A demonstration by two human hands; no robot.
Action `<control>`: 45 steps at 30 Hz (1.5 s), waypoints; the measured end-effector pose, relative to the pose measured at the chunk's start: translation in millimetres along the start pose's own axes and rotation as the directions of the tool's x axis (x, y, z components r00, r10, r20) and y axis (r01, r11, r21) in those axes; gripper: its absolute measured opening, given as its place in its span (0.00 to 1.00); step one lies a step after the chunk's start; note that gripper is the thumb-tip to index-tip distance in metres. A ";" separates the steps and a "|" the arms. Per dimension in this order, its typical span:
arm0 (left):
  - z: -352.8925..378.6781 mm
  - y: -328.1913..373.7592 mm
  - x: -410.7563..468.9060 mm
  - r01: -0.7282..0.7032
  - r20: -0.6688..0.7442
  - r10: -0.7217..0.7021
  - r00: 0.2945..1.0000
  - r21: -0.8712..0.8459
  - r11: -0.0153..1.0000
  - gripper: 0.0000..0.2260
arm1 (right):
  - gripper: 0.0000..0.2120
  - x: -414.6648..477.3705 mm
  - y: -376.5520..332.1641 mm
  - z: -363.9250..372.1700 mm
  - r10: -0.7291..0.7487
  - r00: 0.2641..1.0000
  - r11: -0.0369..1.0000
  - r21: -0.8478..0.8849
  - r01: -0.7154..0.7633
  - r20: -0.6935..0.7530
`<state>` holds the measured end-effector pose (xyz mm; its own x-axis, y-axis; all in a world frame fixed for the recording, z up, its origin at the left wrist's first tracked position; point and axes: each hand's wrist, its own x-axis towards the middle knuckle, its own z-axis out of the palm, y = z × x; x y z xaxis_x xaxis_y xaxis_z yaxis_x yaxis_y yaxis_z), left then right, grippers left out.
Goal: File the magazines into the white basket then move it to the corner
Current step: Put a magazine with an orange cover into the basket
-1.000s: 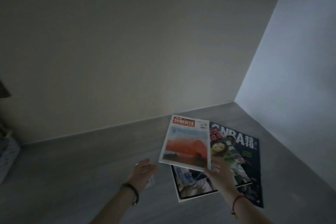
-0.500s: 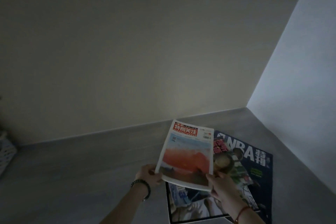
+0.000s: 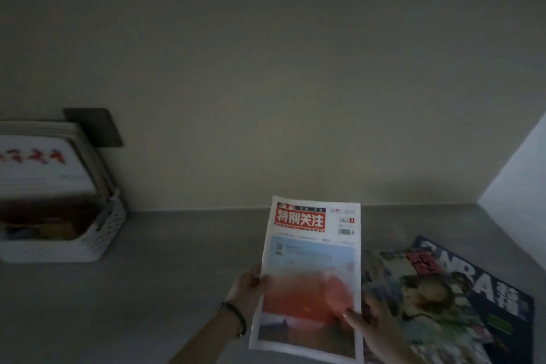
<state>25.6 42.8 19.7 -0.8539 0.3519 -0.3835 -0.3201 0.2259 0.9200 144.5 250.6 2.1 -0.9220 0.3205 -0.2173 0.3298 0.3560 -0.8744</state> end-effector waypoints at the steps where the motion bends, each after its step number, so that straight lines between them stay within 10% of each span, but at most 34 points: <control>1: -16.8 2.4 -4.3 -0.014 -0.052 0.014 0.999 -0.006 1.000 0.09 | 0.19 3.7 -10.1 12.2 -0.013 1.000 1.000 -0.005 0.013 0.002; 7: -150.1 19.0 -41.6 0.006 -0.215 -0.051 0.975 -0.209 0.978 0.08 | 0.12 32.1 -104.6 117.9 -0.135 0.991 0.989 0.060 0.134 0.005; 12: -280.6 44.8 -71.3 -0.215 -0.428 0.186 0.884 -0.019 0.976 0.12 | 0.10 49.0 -207.1 218.6 -0.300 0.939 0.952 0.124 0.282 0.167; 22: -485.5 86.8 -41.1 -0.218 -0.569 0.254 0.782 0.132 0.967 0.06 | 0.10 98.4 -362.2 366.8 -0.407 0.914 0.913 0.007 0.407 -0.005; 45: -536.8 11.2 52.2 -0.109 -0.768 0.044 0.639 -0.034 0.993 0.10 | 0.08 166.5 -323.3 459.5 -0.119 0.986 0.989 -0.099 0.108 -0.116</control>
<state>-242.8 -423.9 53.1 -0.8748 -0.4629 -0.1428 -0.2388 0.1555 0.9585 -208.9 -214.5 49.2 -0.9249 0.3755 -0.0596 0.2470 0.4740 -0.8452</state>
